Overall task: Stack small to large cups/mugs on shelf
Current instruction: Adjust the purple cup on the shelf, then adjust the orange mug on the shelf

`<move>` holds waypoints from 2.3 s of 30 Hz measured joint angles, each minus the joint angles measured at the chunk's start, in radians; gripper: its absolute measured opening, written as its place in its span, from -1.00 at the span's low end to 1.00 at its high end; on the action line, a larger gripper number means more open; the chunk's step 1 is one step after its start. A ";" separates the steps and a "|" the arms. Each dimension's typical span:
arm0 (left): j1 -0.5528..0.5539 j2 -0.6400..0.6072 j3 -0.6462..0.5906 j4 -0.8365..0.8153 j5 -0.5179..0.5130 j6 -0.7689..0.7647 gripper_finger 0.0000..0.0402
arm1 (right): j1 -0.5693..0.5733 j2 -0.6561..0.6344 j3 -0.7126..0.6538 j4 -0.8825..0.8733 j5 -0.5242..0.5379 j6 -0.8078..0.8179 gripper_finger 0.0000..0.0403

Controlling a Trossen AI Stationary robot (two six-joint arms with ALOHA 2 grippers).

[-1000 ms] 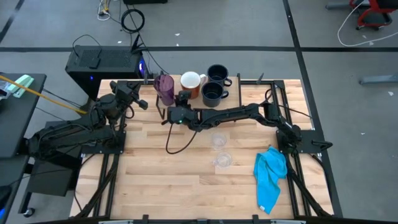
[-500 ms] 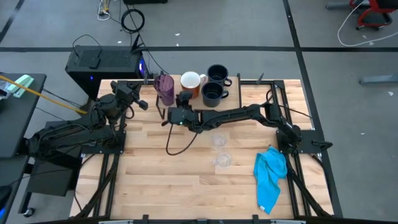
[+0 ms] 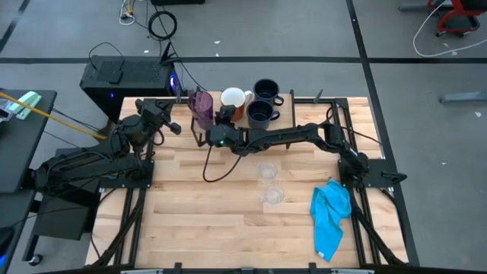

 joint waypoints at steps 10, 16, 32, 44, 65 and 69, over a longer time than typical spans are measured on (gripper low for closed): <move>0.000 0.000 0.000 0.000 0.000 0.001 -0.92 | 0.001 0.000 0.000 0.008 -0.042 -0.003 -0.47; 0.000 0.000 0.000 0.000 0.000 0.002 -0.89 | 0.014 0.000 0.000 0.009 0.015 -0.006 -0.47; 0.000 0.000 0.000 -0.007 0.003 -0.001 -0.89 | 0.145 -0.293 0.000 -0.488 -0.108 0.408 -0.47; 0.000 0.000 0.000 -0.001 0.012 -0.002 -0.94 | -0.045 -0.509 0.000 -0.672 -0.481 0.566 -0.33; 0.000 0.001 0.000 0.045 0.014 0.040 -0.92 | -0.458 -0.492 0.002 -0.677 -0.905 0.399 0.32; 0.000 0.001 0.000 0.088 0.014 0.058 -0.88 | -0.504 -0.451 0.002 -0.619 -0.921 0.401 0.25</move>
